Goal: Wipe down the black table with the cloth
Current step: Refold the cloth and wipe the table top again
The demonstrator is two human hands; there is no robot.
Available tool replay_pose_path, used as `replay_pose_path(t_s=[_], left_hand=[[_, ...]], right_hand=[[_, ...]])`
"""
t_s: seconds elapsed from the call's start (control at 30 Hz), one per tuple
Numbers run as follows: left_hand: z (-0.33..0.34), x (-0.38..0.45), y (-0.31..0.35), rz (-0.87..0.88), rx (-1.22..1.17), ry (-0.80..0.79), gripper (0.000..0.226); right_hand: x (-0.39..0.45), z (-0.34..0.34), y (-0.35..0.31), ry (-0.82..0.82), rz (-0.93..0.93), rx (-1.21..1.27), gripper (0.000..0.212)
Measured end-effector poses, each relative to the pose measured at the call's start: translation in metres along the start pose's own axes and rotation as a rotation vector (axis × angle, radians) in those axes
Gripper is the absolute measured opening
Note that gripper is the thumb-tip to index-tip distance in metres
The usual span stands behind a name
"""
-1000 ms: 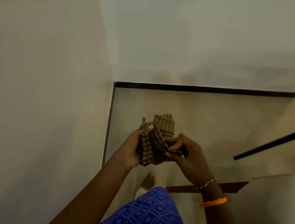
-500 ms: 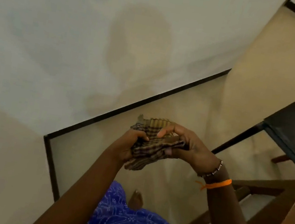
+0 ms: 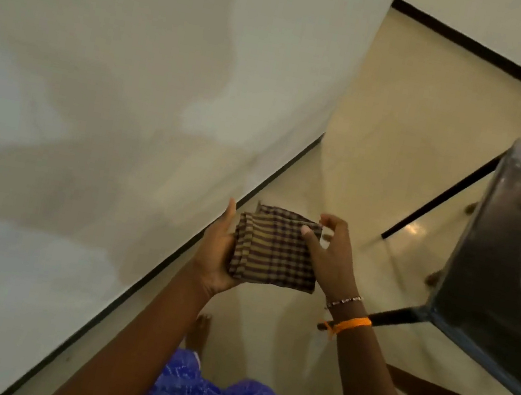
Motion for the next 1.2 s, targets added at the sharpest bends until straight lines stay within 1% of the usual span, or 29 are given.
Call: replay_pose_path(t_s=[0.07,0.1,0.13,0.17,0.2,0.27,0.33,0.4,0.53,0.6,0.63,0.73,0.77,0.8,0.83,0.9,1.0,1.1,1.2], left_hand=[[-0.002,0.04,0.027,-0.044,0.074,-0.017,0.057],[-0.004,0.056,0.035,-0.065,0.12,-0.017,0.047],[-0.006,0.077,0.042,-0.118,0.16,-0.01,0.041],[-0.008,0.098,0.045,-0.186,0.184,-0.008,0.04],[-0.009,0.12,0.046,-0.26,0.2,-0.001,0.041],[-0.006,0.165,0.046,-0.372,0.22,0.011,0.038],[0.002,0.218,0.041,-0.463,0.266,0.014,0.034],[0.016,0.273,0.033,-0.543,0.339,0.025,0.034],[0.055,0.376,0.007,-0.708,0.474,0.003,0.029],[0.078,0.423,-0.009,-0.786,0.513,-0.016,0.028],[0.091,0.448,-0.018,-0.818,0.554,-0.025,0.027],[0.127,0.514,-0.041,-0.847,0.759,-0.074,0.019],[0.137,0.53,-0.046,-0.845,0.829,-0.11,0.016],[0.148,0.547,-0.053,-0.853,0.885,-0.152,0.015],[0.158,0.563,-0.061,-0.863,0.928,-0.191,0.015],[0.177,0.595,-0.075,-0.886,1.019,-0.276,0.017],[0.201,0.642,-0.093,-0.906,1.151,-0.386,0.024],[0.217,0.7,-0.105,-0.859,1.279,-0.481,0.025],[0.236,0.764,-0.114,-0.761,1.343,-0.571,0.023]], right_hand=[[0.026,-0.01,0.013,-0.045,0.21,0.34,0.04],[0.034,-0.012,0.019,-0.112,0.292,0.49,0.036],[0.044,-0.017,0.025,-0.169,0.356,0.644,0.032],[0.052,-0.022,0.03,-0.196,0.394,0.777,0.03],[0.061,-0.029,0.035,-0.186,0.403,0.86,0.029],[0.08,-0.049,0.045,-0.105,0.382,0.876,0.026],[0.099,-0.078,0.057,0.034,0.362,0.878,0.028],[0.117,-0.113,0.071,0.161,0.327,0.942,0.03],[0.152,-0.193,0.096,0.309,0.282,1.154,0.019],[0.166,-0.232,0.106,0.355,0.263,1.24,0.022],[0.172,-0.254,0.112,0.384,0.252,1.257,0.027],[0.186,-0.313,0.126,0.445,0.203,1.212,0.045],[0.188,-0.327,0.129,0.46,0.174,1.196,0.046],[0.191,-0.344,0.133,0.493,0.15,1.191,0.042],[0.194,-0.358,0.138,0.539,0.142,1.185,0.034],[0.199,-0.387,0.148,0.653,0.171,1.117,0.018],[0.208,-0.429,0.16,0.757,0.242,0.948,0.019],[0.22,-0.482,0.168,0.867,0.313,0.738,0.019],[0.23,-0.544,0.182,1.0,0.493,0.344,0.015]])
Point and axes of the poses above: each hand's wrist, its own x-axis towards the middle knuckle, its own z-axis out of the palm, y = z × x, the point moved 3 cm from there along x, towards the middle knuckle, and after that the axes turned 13 degrees about -y, right-handed, at the moved point
